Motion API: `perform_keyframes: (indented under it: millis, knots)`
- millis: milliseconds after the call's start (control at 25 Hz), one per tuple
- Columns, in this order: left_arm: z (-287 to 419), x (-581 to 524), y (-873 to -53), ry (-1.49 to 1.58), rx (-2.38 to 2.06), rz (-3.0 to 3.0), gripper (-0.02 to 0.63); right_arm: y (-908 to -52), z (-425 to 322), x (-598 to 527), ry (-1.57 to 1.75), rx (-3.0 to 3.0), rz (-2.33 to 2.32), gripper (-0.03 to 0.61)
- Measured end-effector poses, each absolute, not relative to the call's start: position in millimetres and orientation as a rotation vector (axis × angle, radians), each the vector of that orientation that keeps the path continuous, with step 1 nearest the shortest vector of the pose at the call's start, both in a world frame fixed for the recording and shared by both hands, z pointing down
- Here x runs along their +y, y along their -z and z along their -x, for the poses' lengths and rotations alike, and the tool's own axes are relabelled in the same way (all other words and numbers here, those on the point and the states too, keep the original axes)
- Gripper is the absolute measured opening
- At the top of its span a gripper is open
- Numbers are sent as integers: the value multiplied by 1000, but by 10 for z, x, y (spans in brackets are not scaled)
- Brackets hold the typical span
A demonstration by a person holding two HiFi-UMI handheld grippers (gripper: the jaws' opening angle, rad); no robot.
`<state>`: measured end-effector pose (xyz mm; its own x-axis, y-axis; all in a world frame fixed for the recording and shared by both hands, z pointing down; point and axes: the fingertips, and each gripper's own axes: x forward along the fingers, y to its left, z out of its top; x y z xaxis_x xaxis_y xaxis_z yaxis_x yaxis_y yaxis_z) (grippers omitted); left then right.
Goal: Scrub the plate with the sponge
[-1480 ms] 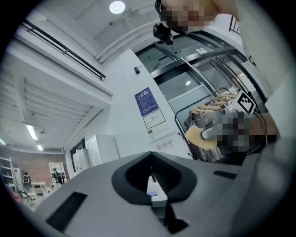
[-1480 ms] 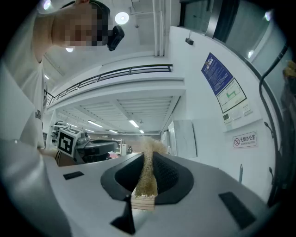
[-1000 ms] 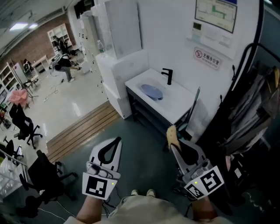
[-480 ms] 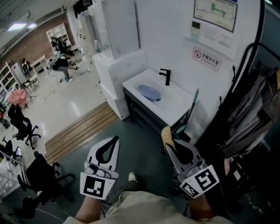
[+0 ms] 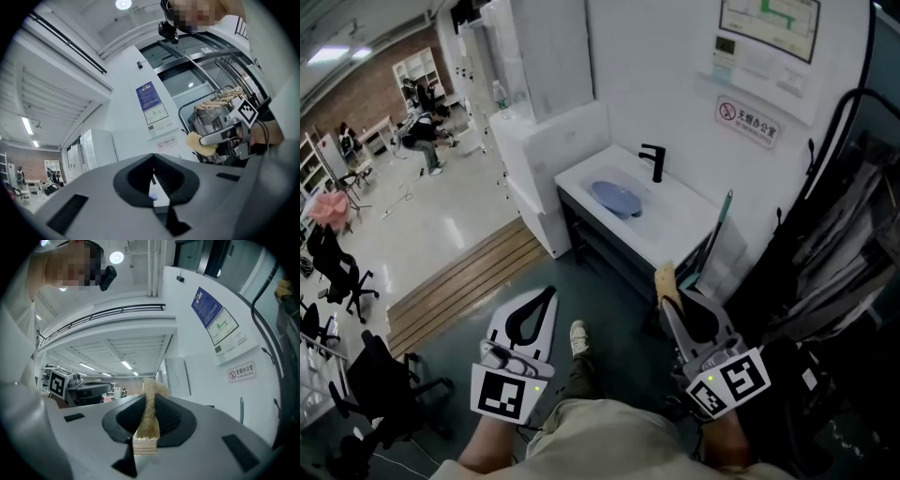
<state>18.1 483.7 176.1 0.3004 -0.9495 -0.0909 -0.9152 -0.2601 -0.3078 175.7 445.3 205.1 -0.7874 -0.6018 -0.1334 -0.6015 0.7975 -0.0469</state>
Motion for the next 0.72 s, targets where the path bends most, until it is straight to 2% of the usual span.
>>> perform_keyframes:
  millis: [400,720]
  knots:
    - [266,3828,-1869,177,1607,2345,6,-2099,-1401,3553,30,2810,1076,69]
    - [808,2657,-1828,226,1568,2415,6,-2103,-788,2517,64,2875,1127,69]
